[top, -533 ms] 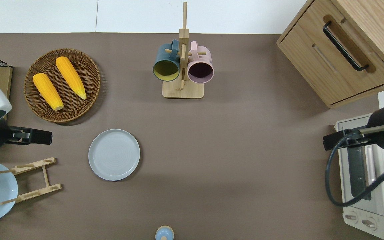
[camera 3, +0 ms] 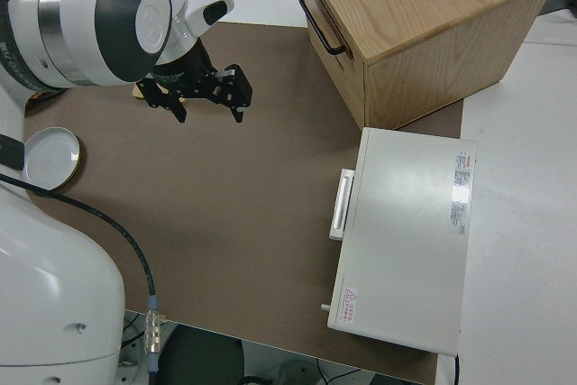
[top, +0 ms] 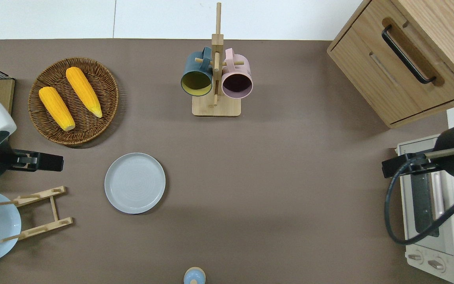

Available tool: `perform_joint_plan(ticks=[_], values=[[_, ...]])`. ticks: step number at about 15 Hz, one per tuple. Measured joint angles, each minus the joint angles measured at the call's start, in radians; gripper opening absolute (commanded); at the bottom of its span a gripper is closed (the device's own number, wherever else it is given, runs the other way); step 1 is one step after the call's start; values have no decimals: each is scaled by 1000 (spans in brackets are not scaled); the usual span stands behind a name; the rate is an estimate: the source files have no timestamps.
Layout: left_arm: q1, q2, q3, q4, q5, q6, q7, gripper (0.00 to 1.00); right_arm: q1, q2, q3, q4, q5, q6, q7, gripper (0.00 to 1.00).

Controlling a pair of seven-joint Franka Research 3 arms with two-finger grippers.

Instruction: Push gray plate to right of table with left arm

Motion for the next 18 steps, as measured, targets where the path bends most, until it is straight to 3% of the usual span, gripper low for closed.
perform_joint_plan(ticks=[18], values=[[0,-2,2,-59,-5,12,0,993,0,0,0,0,0,0,0,983]])
